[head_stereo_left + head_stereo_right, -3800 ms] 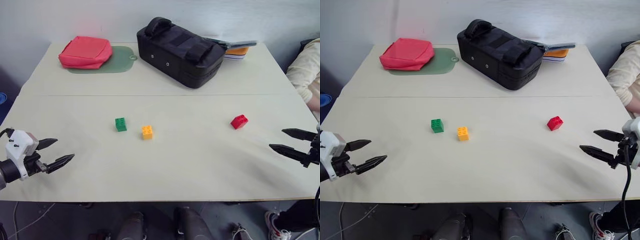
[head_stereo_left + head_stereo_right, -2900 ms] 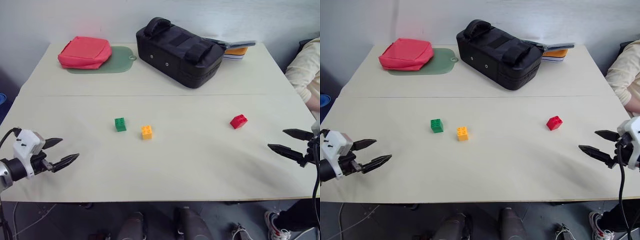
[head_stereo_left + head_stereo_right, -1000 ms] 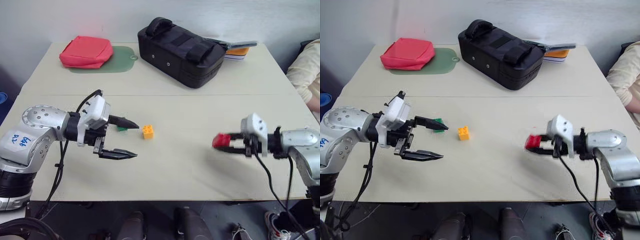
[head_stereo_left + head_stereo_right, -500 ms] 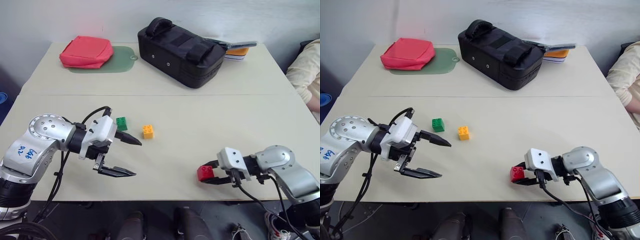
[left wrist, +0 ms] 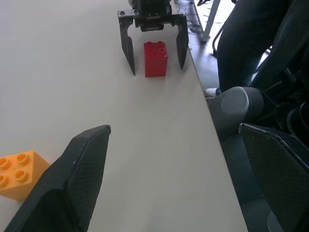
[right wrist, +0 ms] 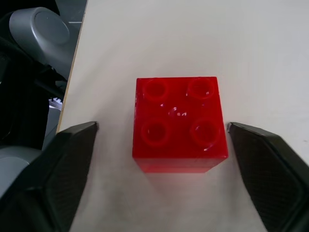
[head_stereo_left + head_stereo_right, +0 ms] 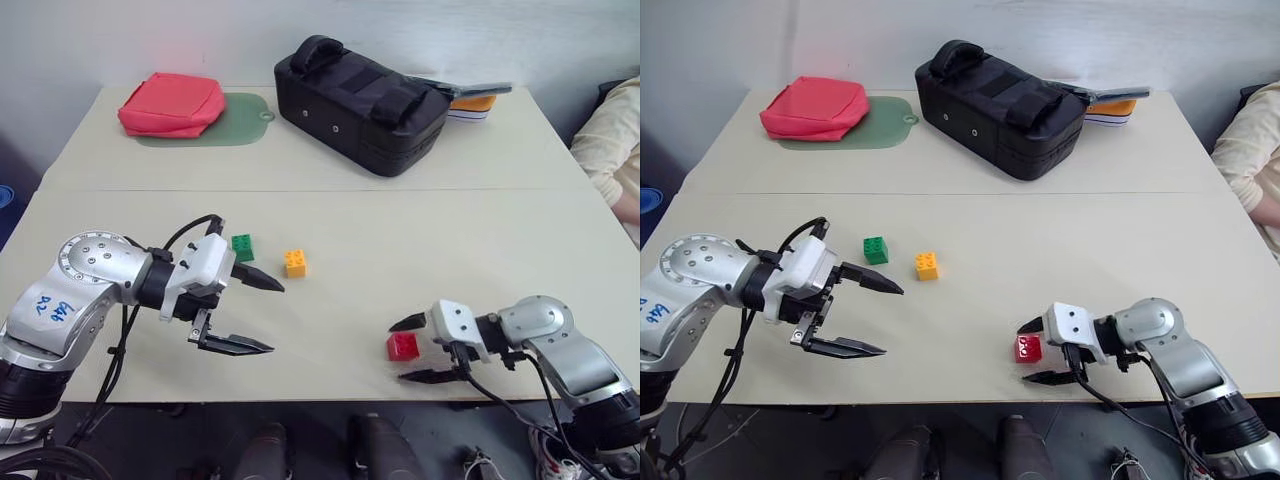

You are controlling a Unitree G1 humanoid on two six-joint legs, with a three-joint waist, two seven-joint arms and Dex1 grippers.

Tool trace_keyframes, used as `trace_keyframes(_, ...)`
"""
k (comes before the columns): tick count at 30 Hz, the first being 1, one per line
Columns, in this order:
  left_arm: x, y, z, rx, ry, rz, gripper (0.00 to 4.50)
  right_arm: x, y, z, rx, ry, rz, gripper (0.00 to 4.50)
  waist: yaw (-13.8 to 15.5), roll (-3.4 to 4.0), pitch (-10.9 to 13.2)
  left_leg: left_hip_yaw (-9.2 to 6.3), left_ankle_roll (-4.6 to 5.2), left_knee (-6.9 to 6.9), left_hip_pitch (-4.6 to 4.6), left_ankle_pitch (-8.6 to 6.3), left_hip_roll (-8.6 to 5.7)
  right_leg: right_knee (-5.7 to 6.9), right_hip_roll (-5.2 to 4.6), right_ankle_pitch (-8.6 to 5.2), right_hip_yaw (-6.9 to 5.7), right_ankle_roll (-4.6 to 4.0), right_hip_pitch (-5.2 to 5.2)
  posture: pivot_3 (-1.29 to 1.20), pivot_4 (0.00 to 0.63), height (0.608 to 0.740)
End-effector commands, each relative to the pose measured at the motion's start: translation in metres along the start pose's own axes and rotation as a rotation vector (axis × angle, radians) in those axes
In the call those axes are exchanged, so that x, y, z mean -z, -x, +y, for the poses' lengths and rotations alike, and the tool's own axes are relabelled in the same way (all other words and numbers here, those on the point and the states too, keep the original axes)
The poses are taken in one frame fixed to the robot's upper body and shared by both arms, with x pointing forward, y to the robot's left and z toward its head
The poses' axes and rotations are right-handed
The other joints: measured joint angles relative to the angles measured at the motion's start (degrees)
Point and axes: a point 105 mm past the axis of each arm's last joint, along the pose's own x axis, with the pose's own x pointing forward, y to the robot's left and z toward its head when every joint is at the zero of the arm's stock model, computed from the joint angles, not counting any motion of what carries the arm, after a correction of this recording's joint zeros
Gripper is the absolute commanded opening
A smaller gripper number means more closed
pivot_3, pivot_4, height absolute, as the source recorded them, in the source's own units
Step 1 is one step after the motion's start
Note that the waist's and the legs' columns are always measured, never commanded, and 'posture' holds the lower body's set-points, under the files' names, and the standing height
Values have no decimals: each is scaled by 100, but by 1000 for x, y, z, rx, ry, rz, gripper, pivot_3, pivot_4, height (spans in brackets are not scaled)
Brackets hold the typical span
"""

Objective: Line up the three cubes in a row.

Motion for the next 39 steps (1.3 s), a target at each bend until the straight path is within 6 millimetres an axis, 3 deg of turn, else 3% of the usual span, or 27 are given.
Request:
trace_keyframes(1, 2, 11, 4, -81, 8, 2, 4500, -22, 29, -5, 56, 22, -52, 4475, 1, 0, 0, 0, 0, 0, 0, 0, 0, 0, 0, 0, 0, 0, 0, 0, 150, 740)
trace_keyframes(2, 5, 13, 5, -99, 18, 3, 4500, -25, 35, -5, 64, 12, -63, 4475, 3, 0, 0, 0, 0, 0, -1, 0, 0, 0, -1, 0, 0, 0, 0, 0, 150, 740)
trace_keyframes(5, 22, 40, 4, -268, 112, 17, 4500, -37, 84, -18, 176, -80, -110, 4475, -26, 1, 1, -3, 0, -2, 0, 0, 4, -2, 0, 0, 0, 0, 1, 0, 150, 740)
trace_keyframes(7, 30, 53, 2, -355, 160, 18, 4500, -37, 103, -22, 229, -126, -119, 4475, -20, 1, 1, -3, -1, -7, 4, -2, 8, -5, 0, -1, 0, -2, 1, 0, 150, 740)
trace_keyframes(11, 67, 98, -16, -650, 331, 46, 4500, -35, 145, -36, 390, -206, -164, 4475, -16, 0, 0, -11, 19, -10, 13, -19, 12, -27, -3, -6, -7, -12, 10, 0, 150, 740)
trace_keyframes(16, 87, 120, -52, -789, 438, 84, 4500, -23, 159, -37, 466, -244, -154, 4475, -12, 0, 0, -11, 9, -16, 10, -24, 13, -40, -5, -8, -9, -15, 9, 0, 150, 740)
trace_keyframes(21, 106, 134, -65, -841, 464, 135, 4500, -19, 156, -35, 485, -263, -162, 4475, 51, 1, -1, -14, 19, -16, 13, -35, 8, -46, -16, -8, -14, -15, 15, 0, 150, 740)
trace_keyframes(27, 82, 116, -30, -713, 331, 98, 4500, -32, 147, -40, 460, -217, -172, 4475, 89, 3, -1, -17, 25, -16, 12, -40, 8, -44, -17, -8, -15, -16, 13, 0, 150, 740)
trace_keyframes(31, 55, 87, 4, -525, 190, 81, 4500, -54, 136, -42, 405, -137, -187, 4475, 81, 8, -1, -17, -1, -18, 10, -27, 7, -43, -16, -7, -16, -16, 10, 0, 150, 740)
trace_keyframes(39, 25, 39, 69, -286, -26, 102, 4500, -98, 102, -40, 313, -2, -255, 4475, 97, 8, -1, -11, -9, -2, -9, -23, 6, -29, 3, -4, -24, -11, -2, 0, 150, 740)
